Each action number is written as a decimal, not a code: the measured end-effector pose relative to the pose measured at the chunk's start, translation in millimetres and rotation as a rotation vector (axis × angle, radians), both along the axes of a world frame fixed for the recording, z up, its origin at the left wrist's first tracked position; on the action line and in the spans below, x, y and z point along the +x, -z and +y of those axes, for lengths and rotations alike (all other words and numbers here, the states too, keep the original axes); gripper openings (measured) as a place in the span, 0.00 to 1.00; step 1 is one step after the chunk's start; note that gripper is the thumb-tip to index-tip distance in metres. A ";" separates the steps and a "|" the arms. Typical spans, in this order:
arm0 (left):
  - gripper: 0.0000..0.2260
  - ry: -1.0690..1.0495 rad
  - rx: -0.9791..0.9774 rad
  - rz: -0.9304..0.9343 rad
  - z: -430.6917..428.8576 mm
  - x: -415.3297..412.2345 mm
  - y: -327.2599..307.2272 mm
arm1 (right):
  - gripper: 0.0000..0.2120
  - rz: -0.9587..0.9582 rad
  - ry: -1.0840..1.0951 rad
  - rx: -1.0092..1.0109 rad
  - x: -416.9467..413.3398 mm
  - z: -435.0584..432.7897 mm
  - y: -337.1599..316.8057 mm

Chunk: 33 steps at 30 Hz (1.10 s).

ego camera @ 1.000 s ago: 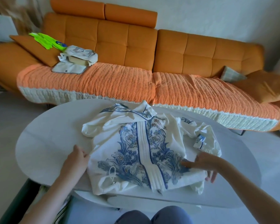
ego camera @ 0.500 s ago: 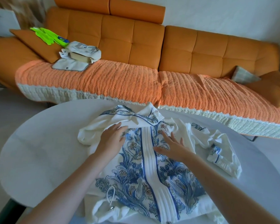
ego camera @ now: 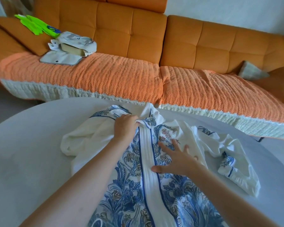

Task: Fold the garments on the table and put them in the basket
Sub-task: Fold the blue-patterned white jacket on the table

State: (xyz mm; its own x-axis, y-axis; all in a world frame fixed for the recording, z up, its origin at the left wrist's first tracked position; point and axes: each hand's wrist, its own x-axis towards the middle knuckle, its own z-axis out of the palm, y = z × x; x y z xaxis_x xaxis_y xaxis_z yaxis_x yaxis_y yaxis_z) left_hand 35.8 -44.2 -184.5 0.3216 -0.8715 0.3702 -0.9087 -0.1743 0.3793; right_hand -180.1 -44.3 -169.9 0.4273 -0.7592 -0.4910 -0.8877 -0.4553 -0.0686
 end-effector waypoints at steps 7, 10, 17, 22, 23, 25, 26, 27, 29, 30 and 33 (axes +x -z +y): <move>0.10 -0.510 -0.368 1.137 33.9 64.3 -38.7 | 0.48 0.008 0.005 0.017 -0.2 0.5 -0.6; 0.05 -0.542 -0.399 1.471 57.2 90.3 -47.5 | 0.48 0.029 0.001 0.028 1.0 1.3 -3.2; 0.09 -0.432 -0.391 1.489 75.5 117.6 -56.6 | 0.49 0.028 0.020 0.062 1.2 0.8 -3.6; 0.15 -0.485 -0.134 1.180 96.6 124.7 -46.9 | 0.54 0.037 -0.005 0.065 4.0 2.8 -7.0; 0.16 -0.443 -0.042 1.159 99.1 119.6 -44.9 | 0.57 0.041 -0.055 0.054 7.2 2.4 -11.1; 0.17 -0.363 0.077 1.017 100.5 110.0 -41.9 | 0.57 -0.044 -0.111 0.016 17.5 -8.8 -29.4; 0.18 -0.320 0.112 0.889 98.6 107.2 -41.1 | 0.53 -0.137 -0.099 -0.041 24.9 -17.1 -40.7; 0.19 -0.274 0.154 0.767 96.9 104.5 -40.8 | 0.48 -0.242 -0.070 -0.128 32.9 -25.6 -51.6; 0.19 -0.202 0.186 0.654 92.2 97.8 -42.8 | 0.31 -0.478 0.081 -0.219 51.6 -48.2 -64.6; 0.18 -0.168 0.183 0.645 89.5 92.6 -45.1 | 0.21 -0.584 0.178 -0.177 61.7 -58.9 -65.8; 0.21 -0.053 0.194 0.461 73.9 72.4 -53.9 | 0.16 -0.629 0.286 -0.011 91.5 -81.2 -56.6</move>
State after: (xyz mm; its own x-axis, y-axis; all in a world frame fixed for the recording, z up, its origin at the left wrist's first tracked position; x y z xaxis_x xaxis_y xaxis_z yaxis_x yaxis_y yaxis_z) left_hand 108.2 29.7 -130.7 0.4591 -0.8883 0.0119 -0.6421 -0.3225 0.6955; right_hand -88.5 -125.5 -113.2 0.4106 -0.8881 -0.2068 -0.7659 -0.2129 -0.6067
